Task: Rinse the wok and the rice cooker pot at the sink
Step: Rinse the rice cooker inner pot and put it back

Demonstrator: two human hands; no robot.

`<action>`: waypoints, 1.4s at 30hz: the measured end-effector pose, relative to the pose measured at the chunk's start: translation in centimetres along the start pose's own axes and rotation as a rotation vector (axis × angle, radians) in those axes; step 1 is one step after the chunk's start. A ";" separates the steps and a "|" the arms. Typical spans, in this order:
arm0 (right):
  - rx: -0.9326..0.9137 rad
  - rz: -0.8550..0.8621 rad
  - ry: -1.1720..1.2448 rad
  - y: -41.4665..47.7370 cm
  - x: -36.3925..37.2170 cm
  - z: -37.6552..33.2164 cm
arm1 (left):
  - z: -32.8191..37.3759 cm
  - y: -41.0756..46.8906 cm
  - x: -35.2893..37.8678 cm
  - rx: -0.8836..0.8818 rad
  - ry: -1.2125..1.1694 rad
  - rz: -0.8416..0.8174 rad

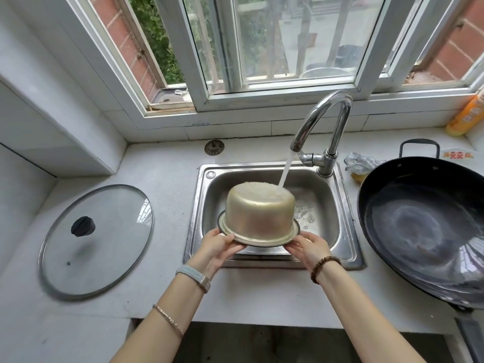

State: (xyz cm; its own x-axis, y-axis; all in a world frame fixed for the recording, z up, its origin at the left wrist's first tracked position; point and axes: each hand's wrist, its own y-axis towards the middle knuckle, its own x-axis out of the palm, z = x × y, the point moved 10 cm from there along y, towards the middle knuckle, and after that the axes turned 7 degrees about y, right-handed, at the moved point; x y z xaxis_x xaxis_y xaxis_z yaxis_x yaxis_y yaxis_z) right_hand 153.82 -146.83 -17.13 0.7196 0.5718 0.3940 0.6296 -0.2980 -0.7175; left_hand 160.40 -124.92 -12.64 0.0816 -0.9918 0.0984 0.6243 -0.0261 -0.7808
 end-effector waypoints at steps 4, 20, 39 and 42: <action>-0.002 0.005 -0.010 0.0 0.2 0.0 | 0.1 0.3 -0.3 0.003 -0.003 0.001; -0.008 0.071 0.102 -0.9 -4.4 -1.6 | 0.0 0.8 6.7 0.095 0.208 -0.173; 0.051 0.112 0.161 -1.9 -6.0 -0.2 | 0.4 -0.3 8.6 0.169 0.310 -0.221; 0.032 0.107 0.143 -1.7 -5.7 -0.6 | 0.4 -0.1 7.9 0.139 0.263 -0.206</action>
State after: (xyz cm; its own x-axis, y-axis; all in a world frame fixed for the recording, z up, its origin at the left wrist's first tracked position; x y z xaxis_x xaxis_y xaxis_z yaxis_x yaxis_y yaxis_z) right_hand 148.86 -150.02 -17.79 0.8175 0.4229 0.3909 0.5397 -0.3255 -0.7764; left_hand 161.33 -132.68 -11.53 -0.2486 -0.9661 0.0689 0.7080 -0.2299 -0.6677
